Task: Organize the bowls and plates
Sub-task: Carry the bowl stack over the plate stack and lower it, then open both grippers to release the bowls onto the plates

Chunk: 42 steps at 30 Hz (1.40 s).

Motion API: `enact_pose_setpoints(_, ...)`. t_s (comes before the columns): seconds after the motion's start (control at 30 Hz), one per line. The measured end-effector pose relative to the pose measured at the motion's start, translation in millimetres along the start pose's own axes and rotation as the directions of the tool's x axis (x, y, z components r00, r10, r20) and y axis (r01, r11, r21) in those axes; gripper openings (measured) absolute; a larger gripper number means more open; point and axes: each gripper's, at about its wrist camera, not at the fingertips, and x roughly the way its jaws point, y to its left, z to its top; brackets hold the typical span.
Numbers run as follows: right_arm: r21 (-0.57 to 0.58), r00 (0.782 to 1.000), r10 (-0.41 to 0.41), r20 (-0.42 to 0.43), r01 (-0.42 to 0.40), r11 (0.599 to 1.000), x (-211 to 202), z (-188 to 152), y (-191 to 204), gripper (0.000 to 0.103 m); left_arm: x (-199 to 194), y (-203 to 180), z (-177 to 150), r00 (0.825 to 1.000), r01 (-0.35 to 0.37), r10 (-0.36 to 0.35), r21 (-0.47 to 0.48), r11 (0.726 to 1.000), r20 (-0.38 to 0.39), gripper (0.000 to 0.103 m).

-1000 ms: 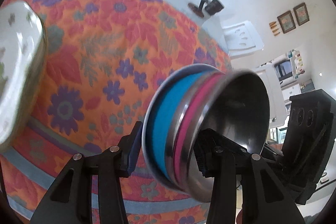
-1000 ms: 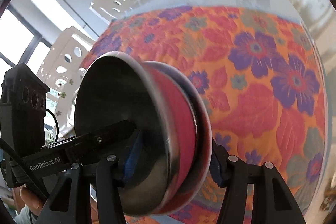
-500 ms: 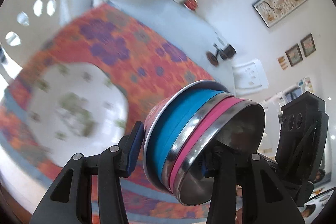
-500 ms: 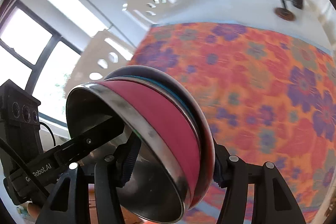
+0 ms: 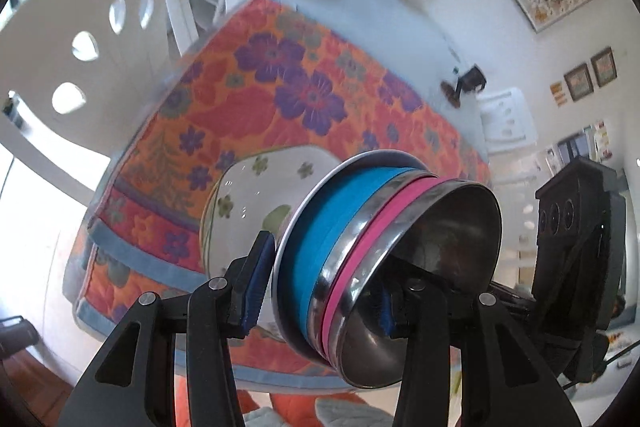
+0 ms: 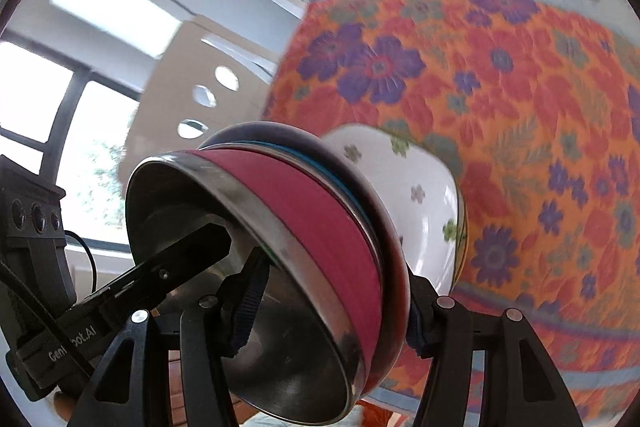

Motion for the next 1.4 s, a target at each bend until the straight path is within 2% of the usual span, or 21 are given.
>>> enact_pose_setpoints(0.2, 0.071, 0.996, -0.073, -0.046, 0.076, 0.995, 23, -6, -8, 0.058, 29, 19, 2, 0.994, 0.038, -0.038, 0.002, 0.999, -0.105, 0.041)
enact_pose_setpoints(0.3, 0.085, 0.994, -0.096, -0.052, 0.100, 0.991, 29, -7, -9, 0.058, 35, 23, 3, 0.990, 0.049, -0.048, 0.005, 0.999, -0.132, 0.041)
enact_pose_setpoints(0.67, 0.122, 0.991, -0.126, -0.052, 0.131, 0.984, 40, -1, -14, 0.058, 51, 29, 15, 0.983, 0.074, -0.066, 0.041, 0.996, -0.172, 0.041)
enact_pose_setpoints(0.83, 0.170, 0.994, -0.099, -0.039, 0.104, 0.980, 39, 2, -23, 0.057, 53, 32, 25, 0.981, 0.094, -0.085, 0.042, 0.995, -0.176, 0.041)
enact_pose_setpoints(1.03, 0.202, 0.995, -0.088, 0.043, 0.078, 0.976, 15, 2, -26, 0.057, 29, 29, 41, 0.989, 0.121, -0.112, 0.090, 0.989, -0.098, 0.041)
enact_pose_setpoints(1.2, 0.154, 0.981, -0.111, 0.159, 0.087, 0.984, -24, -5, -9, 0.057, 0, 13, 49, 0.993, 0.115, -0.113, 0.180, 0.977, -0.026, 0.041)
enact_pose_setpoints(1.27, 0.115, 0.967, -0.126, 0.223, 0.102, 0.988, -45, -8, 4, 0.058, -19, 1, 48, 0.994, 0.094, -0.104, 0.229, 0.969, 0.031, 0.041)
enact_pose_setpoints(1.37, 0.030, 0.929, -0.177, 0.325, 0.177, 0.984, -80, -13, 32, 0.059, -55, -23, 43, 0.985, 0.064, -0.106, 0.289, 0.955, 0.133, 0.043)
enact_pose_setpoints(1.4, -0.008, 0.906, -0.205, 0.370, 0.224, 0.975, -97, -15, 45, 0.059, -65, -29, 41, 0.981, 0.053, -0.107, 0.303, 0.952, 0.164, 0.043)
